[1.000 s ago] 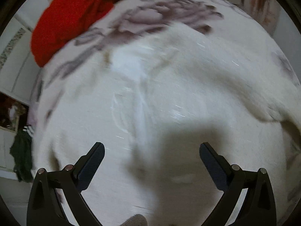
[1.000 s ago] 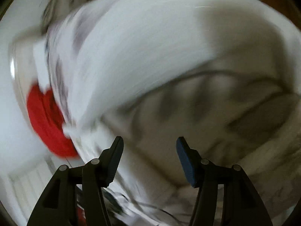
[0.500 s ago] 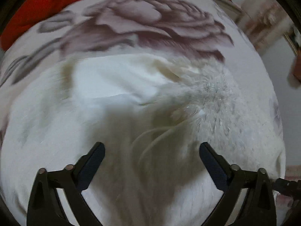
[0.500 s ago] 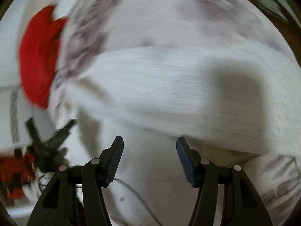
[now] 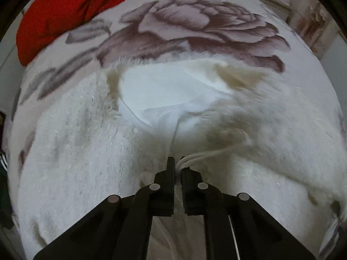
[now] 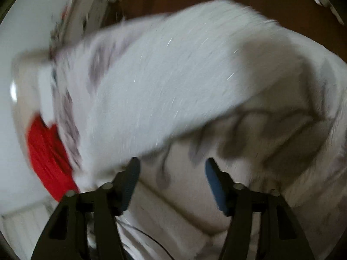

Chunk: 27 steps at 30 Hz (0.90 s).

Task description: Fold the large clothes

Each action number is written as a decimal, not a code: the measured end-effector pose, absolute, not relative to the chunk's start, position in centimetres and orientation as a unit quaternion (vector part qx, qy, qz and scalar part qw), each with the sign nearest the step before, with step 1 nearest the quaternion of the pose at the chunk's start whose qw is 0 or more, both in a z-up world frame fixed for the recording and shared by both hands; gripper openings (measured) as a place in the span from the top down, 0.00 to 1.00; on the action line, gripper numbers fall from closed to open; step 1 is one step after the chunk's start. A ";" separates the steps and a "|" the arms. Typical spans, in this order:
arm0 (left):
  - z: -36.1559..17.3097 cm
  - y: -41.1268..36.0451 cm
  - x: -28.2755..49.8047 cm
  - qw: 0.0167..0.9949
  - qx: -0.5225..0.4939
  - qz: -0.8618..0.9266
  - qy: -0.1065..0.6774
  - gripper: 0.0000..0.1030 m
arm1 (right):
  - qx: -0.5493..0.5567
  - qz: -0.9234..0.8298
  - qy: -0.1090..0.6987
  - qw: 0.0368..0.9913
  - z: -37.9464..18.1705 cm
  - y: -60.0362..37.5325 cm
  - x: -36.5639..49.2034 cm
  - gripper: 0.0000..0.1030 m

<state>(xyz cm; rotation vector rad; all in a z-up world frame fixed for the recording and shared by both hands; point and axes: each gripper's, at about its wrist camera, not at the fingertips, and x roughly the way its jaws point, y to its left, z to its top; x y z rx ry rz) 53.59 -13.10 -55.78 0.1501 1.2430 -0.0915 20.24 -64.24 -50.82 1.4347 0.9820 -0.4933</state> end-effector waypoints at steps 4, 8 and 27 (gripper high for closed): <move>-54.6 -15.4 52.0 0.813 0.089 -0.042 0.574 0.78 | 0.695 -0.215 0.347 0.592 -52.9 -65.8 18.5 0.31; -55.1 -16.7 51.5 0.809 0.081 -0.052 0.580 0.15 | 0.749 -0.224 0.270 0.563 -54.7 -66.0 18.5 0.31; -51.5 -11.5 46.5 0.828 0.060 0.065 0.553 0.15 | 0.470 -0.126 0.308 0.817 -36.5 -65.8 36.0 0.93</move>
